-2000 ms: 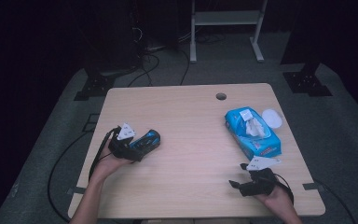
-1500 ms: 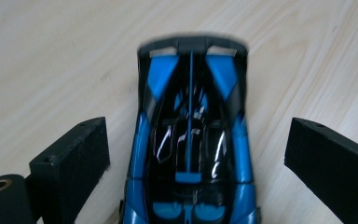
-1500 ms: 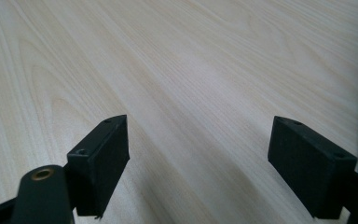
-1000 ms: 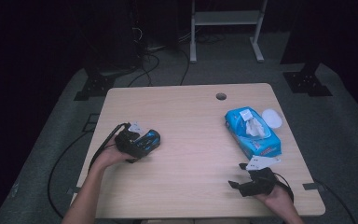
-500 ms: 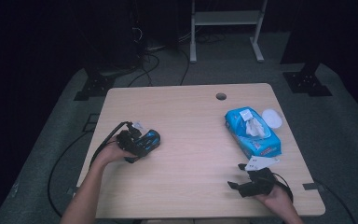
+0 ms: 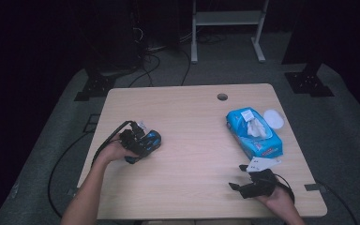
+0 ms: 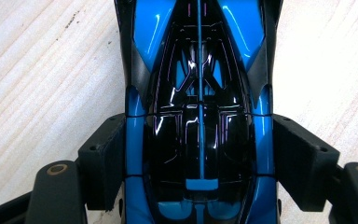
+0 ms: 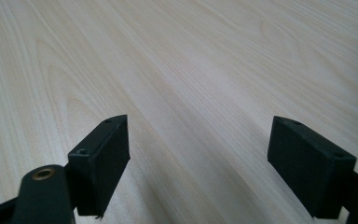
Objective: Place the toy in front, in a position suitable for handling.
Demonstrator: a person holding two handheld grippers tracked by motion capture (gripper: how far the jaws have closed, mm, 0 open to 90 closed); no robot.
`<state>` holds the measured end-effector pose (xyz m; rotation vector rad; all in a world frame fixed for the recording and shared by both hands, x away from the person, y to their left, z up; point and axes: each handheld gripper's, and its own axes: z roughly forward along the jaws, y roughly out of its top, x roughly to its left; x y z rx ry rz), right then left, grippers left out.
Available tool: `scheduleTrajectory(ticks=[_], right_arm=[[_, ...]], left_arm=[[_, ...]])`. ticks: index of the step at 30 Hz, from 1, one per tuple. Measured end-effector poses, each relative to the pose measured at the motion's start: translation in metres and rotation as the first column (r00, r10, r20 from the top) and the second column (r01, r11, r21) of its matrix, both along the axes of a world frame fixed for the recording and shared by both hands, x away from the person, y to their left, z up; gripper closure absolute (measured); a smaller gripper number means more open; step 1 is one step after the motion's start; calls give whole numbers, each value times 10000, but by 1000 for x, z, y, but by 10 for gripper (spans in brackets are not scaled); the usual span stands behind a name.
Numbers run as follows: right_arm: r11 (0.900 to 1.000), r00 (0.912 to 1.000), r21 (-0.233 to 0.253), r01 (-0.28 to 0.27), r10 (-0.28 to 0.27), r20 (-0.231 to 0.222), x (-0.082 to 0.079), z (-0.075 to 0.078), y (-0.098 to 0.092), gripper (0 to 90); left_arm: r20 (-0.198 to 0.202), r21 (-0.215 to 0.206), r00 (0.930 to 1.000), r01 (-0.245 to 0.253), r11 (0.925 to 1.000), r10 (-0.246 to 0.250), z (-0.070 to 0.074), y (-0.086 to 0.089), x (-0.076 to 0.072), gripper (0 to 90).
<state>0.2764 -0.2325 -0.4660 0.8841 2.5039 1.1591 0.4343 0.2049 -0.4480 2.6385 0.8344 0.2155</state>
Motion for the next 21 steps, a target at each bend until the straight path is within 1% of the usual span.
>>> scheduleTrajectory(ticks=[6,11,14,16,20,21], right_arm=[[10000,10000,-2,-12,12,17,0,0,-1,198],[10000,10000,-38,-43,43,49,-1,0,-1,198],[10000,10000,-45,-34,34,47,0,0,-1,198],[10000,10000,-37,-14,14,26,0,0,-1,198],[10000,10000,8,43,-43,-24,1,0,-1,198],[10000,10000,13,54,-54,-25,0,0,-1,198]], left_arm=[[107,-14,9999,9,10000,-8,1,1,-1,261],[182,-201,9998,65,9998,-62,6,2,-3,261],[352,-327,9993,119,9994,-107,13,2,-5,261],[492,-351,9984,281,9990,-264,19,-1,-6,261],[803,-412,9944,724,9965,-689,35,-12,-12,261],[944,-392,9917,909,9951,-869,40,-17,-13,261]])
